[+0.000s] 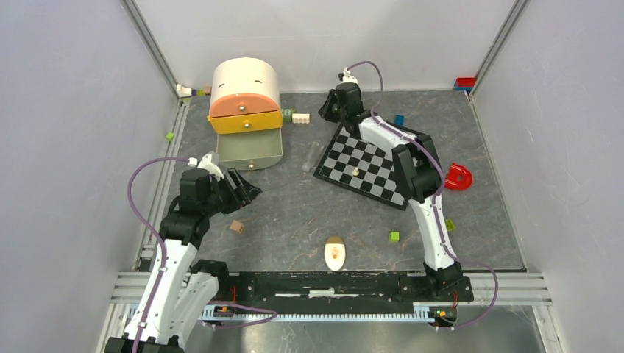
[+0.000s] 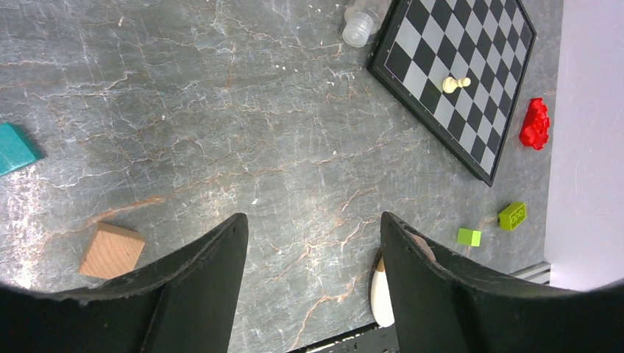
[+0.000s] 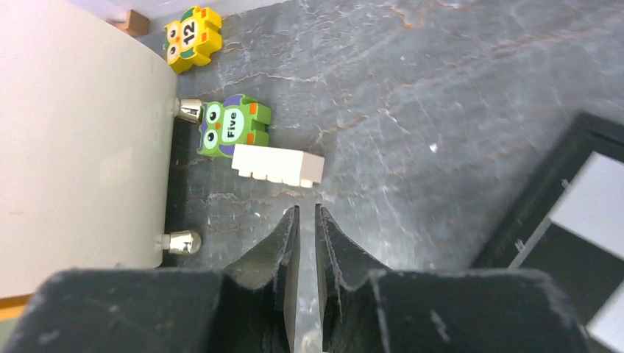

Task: Organize the makeup
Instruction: Move the makeup to the center of the board.

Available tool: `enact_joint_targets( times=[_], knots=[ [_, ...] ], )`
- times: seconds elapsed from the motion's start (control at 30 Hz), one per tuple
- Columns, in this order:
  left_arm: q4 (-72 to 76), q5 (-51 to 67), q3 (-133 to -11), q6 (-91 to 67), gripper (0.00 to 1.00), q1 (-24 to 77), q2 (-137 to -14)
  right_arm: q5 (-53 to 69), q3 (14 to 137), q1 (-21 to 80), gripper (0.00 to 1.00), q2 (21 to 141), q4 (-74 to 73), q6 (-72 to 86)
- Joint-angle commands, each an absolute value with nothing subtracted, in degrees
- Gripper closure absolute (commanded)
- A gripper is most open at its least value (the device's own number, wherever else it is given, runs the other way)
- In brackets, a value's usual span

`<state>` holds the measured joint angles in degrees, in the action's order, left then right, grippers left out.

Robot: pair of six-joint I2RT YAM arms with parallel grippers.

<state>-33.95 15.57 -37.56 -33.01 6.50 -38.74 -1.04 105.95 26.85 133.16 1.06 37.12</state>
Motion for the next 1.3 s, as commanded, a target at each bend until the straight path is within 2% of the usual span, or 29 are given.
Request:
enact_joint_targets(
  times=[0.0, 0.17, 0.57, 0.77, 0.97, 1.17, 1.27],
  knots=[
    [-32.68, 16.75, -39.70, -29.71, 0.27, 6.60, -38.40, 10.12, 114.86, 26.06, 0.81, 141.81, -1.81, 34.26],
    [-32.87, 16.53, -39.75, -29.58, 0.27, 6.59, -38.34, 15.47, 118.40, 25.72, 0.80, 146.25, -0.43, 35.39],
    [-32.52, 16.52, -39.60, -29.79, 0.27, 6.60, -39.19, 24.24, 105.40, 27.29, 0.83, 140.75, 0.89, 32.76],
    [-31.18, 16.96, -38.87, -29.19, 0.27, 6.63, -39.70, 20.00, 92.20, 30.49, 0.85, 132.02, 0.17, 30.40],
    [-30.39, 15.97, -38.71, -27.30, 0.28, 6.83, -39.69, 18.65, 77.64, 34.68, 0.85, 122.72, 6.14, 33.19],
    [-30.24, 14.88, -38.83, -28.22, 0.28, 9.84, -39.34, 14.83, 73.05, 38.84, 0.85, 115.81, 6.96, 33.86],
    [-29.94, 11.71, -39.12, -29.36, 0.28, 15.62, -40.50, 8.28, 76.76, 38.46, 0.83, 112.58, 1.87, 30.26]
  ],
)
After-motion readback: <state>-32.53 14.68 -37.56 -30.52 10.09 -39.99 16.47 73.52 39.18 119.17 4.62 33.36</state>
